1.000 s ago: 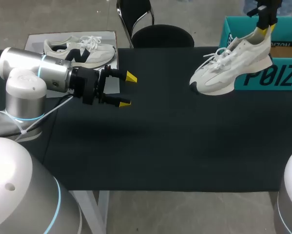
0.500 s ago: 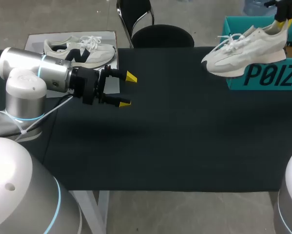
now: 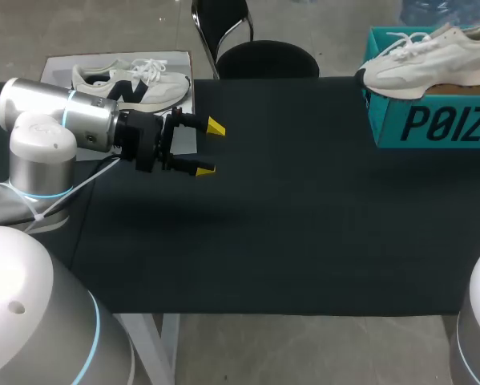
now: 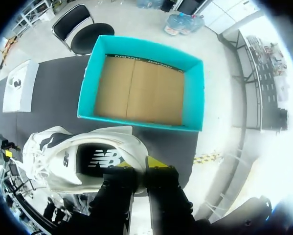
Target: Take the shoe out of the shoebox, open the shoe tongue, remove and reinsert the insole, then place the shoe into the shoebox
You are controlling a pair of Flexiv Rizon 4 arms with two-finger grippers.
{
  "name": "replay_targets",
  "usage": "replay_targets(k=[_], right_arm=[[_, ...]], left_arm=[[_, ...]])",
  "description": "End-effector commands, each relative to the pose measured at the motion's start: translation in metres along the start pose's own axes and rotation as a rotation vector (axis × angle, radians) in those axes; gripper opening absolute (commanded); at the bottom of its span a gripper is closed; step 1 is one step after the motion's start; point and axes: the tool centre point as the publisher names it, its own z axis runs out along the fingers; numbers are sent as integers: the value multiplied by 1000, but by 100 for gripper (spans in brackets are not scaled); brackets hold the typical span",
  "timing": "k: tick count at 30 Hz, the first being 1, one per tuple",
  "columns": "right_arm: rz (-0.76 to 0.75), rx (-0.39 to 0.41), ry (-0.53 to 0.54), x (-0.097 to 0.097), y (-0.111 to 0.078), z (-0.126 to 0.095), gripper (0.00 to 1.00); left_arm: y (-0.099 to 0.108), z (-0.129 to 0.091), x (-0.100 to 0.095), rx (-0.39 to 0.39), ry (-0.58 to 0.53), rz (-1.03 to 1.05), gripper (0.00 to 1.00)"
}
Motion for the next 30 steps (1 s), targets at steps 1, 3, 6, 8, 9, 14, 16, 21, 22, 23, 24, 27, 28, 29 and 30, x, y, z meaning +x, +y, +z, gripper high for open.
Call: replay_targets(k=[1, 3, 6, 8, 9, 14, 16, 21, 22, 23, 24, 27, 28, 29, 30], right_arm=[[94, -18, -16, -26, 8, 7, 0], [138, -33, -34, -37, 12, 12, 0], [199, -63, -61, -48, 16, 22, 0], [229, -81, -90, -53, 19, 29, 0], [237, -85, -97, -56, 20, 33, 0], [281, -123, -120, -64, 28, 49, 0], [285, -128, -127, -67, 33, 55, 0], [296, -132, -118, -81, 45, 63, 0], [302, -136, -114, -84, 47, 63, 0], [304, -139, -113, -86, 49, 62, 0], [309, -140, -114, -89, 51, 61, 0], [320, -148, -106, -98, 58, 60, 0], [327, -151, -102, -101, 60, 61, 0], [331, -153, -100, -104, 63, 61, 0], [335, -154, -101, -108, 66, 61, 0]], left_arm=[[0, 0, 0, 1, 2, 1, 100], [0, 0, 0, 1, 2, 1, 100], [0, 0, 0, 1, 2, 1, 100], [0, 0, 0, 1, 2, 1, 100], [0, 0, 0, 1, 2, 1, 100], [0, 0, 0, 1, 2, 1, 100], [0, 0, 0, 1, 2, 1, 100], [0, 0, 0, 1, 2, 1, 100], [0, 0, 0, 1, 2, 1, 100], [0, 0, 0, 1, 2, 1, 100], [0, 0, 0, 1, 2, 1, 100], [0, 0, 0, 1, 2, 1, 100], [0, 0, 0, 1, 2, 1, 100], [0, 0, 0, 1, 2, 1, 100], [0, 0, 0, 1, 2, 1, 100]])
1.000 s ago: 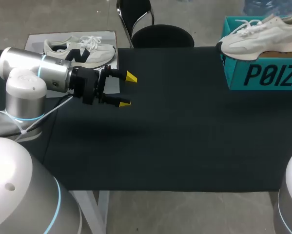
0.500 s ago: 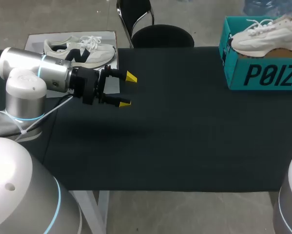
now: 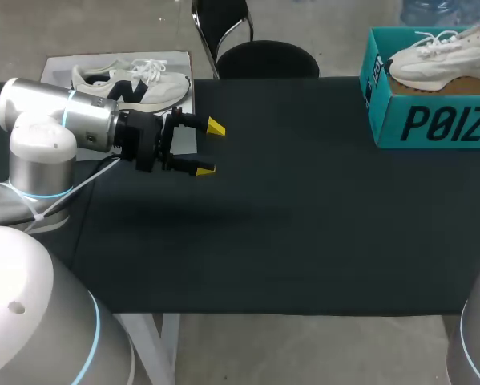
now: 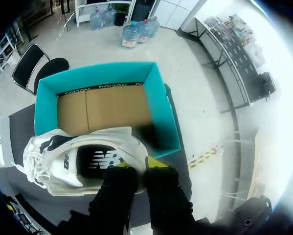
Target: Take the shoe out of the shoebox, open the shoe tongue, remove and reinsert the insole, then place the shoe into the shoebox
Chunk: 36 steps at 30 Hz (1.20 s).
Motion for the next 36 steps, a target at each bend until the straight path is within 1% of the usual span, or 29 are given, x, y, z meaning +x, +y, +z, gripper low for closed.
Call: replay_targets(k=[1, 7, 12, 19, 22, 25, 36], right_arm=[[17, 11, 8, -11, 21, 6, 0], [39, 14, 5, -23, 34, 27, 0], [46, 20, 6, -29, 43, 45, 0], [47, 13, 19, -26, 53, 63, 0], [41, 7, 25, -24, 53, 72, 0], [39, 6, 27, -21, 50, 81, 0], [56, 13, 68, -11, 16, 118, 0]], left_arm=[[0, 0, 0, 1, 2, 1, 100], [0, 0, 0, 1, 2, 1, 100], [0, 0, 0, 1, 2, 1, 100], [0, 0, 0, 1, 2, 1, 100], [0, 0, 0, 1, 2, 1, 100], [0, 0, 0, 1, 2, 1, 100], [0, 0, 0, 1, 2, 1, 100]])
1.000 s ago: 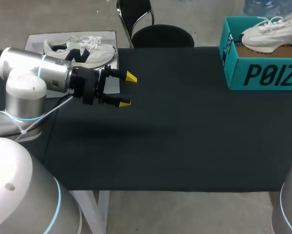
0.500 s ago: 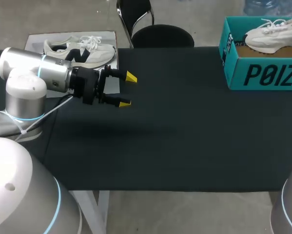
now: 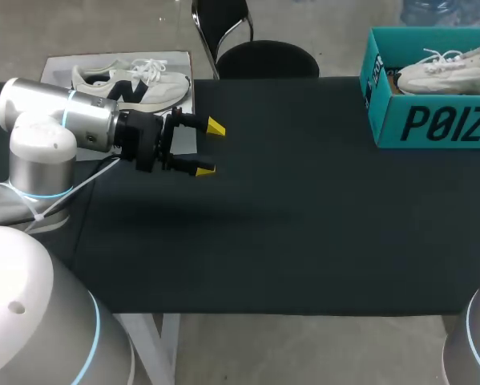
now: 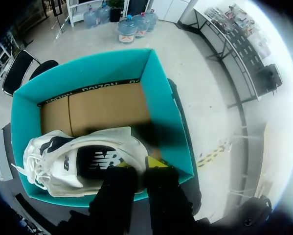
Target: Take the shoe out of the shoebox, open the shoe tongue, remove and reinsert the insole, then place the shoe into the shoebox
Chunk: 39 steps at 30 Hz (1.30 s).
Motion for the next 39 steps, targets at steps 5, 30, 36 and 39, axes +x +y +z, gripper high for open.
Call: replay_targets(k=[5, 30, 36, 39], right_arm=[[7, -19, 27, 6, -26, 30, 0], [42, 7, 27, 26, -44, 92, 0], [49, 16, 33, 29, -48, 100, 0], [50, 20, 33, 31, -50, 99, 0]], left_arm=[[0, 0, 0, 1, 2, 1, 100], [0, 0, 0, 1, 2, 1, 100], [0, 0, 0, 1, 2, 1, 100], [0, 0, 0, 1, 2, 1, 100]])
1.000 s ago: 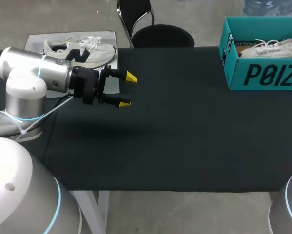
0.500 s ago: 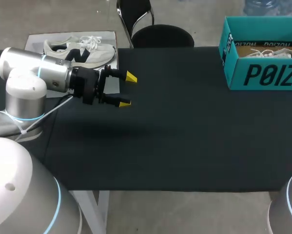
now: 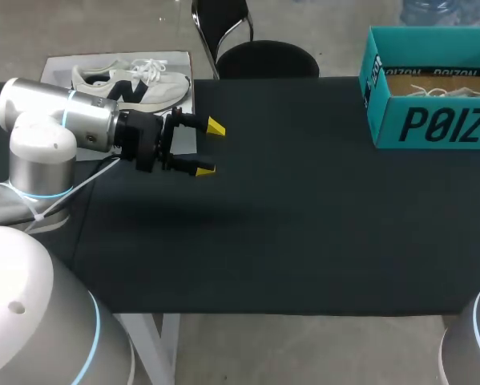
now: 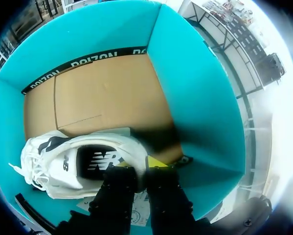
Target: Take the shoe out of the shoebox, open the shoe tongue, remove and reinsert the insole, then place the shoe into the shoebox
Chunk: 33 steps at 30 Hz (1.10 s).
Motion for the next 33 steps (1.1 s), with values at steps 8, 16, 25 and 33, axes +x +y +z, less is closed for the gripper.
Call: replay_targets(k=[8, 16, 25, 33], right_arm=[[12, 1, 2, 5, -1, -11, 100], [17, -37, 4, -2, 8, -39, 100], [-4, -106, 6, 0, 26, -80, 100], [-35, -77, 65, 14, 29, -131, 100]], left_arm=[[0, 0, 0, 1, 2, 1, 100], [0, 0, 0, 1, 2, 1, 100], [0, 0, 0, 1, 2, 1, 100], [0, 0, 0, 1, 2, 1, 100]])
